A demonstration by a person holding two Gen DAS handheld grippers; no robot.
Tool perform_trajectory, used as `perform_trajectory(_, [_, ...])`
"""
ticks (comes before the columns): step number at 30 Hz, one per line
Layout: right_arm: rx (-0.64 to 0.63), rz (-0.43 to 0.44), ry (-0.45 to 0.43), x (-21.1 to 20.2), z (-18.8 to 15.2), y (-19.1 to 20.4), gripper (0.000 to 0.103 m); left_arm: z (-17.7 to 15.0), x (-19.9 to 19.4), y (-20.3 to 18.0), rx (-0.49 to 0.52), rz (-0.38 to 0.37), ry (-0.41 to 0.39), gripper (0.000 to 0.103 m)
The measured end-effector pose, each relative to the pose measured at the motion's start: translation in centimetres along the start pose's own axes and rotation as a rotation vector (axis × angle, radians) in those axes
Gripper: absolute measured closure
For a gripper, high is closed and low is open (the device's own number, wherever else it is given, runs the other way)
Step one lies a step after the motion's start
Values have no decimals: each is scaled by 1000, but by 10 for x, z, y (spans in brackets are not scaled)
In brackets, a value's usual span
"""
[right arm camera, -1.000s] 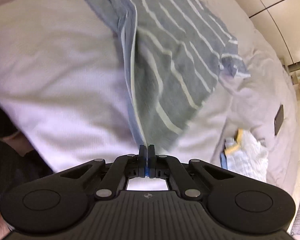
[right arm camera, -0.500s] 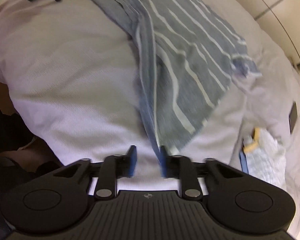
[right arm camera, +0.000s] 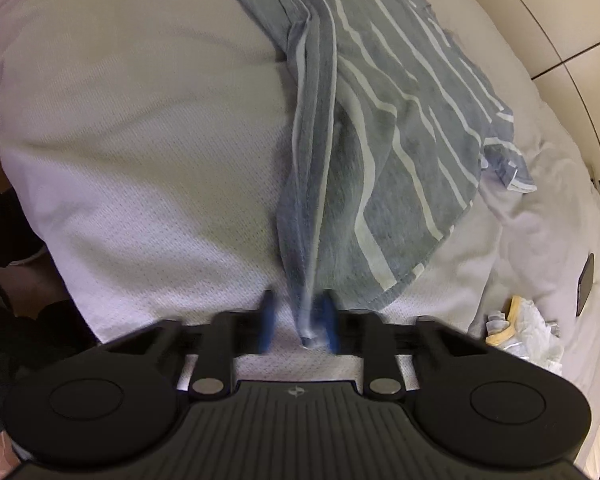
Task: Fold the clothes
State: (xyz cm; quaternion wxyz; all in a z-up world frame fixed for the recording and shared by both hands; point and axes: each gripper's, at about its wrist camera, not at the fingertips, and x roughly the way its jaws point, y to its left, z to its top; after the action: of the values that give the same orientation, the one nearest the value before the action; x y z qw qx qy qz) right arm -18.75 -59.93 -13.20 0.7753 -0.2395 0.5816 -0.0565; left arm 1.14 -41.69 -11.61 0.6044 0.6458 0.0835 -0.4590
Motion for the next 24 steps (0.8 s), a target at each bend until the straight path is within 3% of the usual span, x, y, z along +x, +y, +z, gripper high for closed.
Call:
perform_trajectory(4, [21,9,-2,-7,-4,-12,103,-3,9,-7,33,-18,-5,63])
perform_trajectory(5, [25,9,-2,-9,-4,-15,103,-5,15,-6,45,-26,-5,69])
perform_trajectory(6, [30,8,0,-11,-5,-18,103,-6,18,-4,49,-37,-8,85])
perform_trajectory(9, [36,-3,8,-14,-5,-23,103,-8,11,14,-20,-85,-41,99])
perform_trajectory(15, [29,-4,-1,-30,-5,-32,103,-30,-45,67,-275,-280,-153,101])
perform_trajectory(21, [-23,35,41,-58,-34,-25,103,-66,-84,56,-211,-417,-130,103])
perform_trajectory(24, [11,46,86,-54,-49,-25,103,-78,-86,40,-148,-435,-87,103])
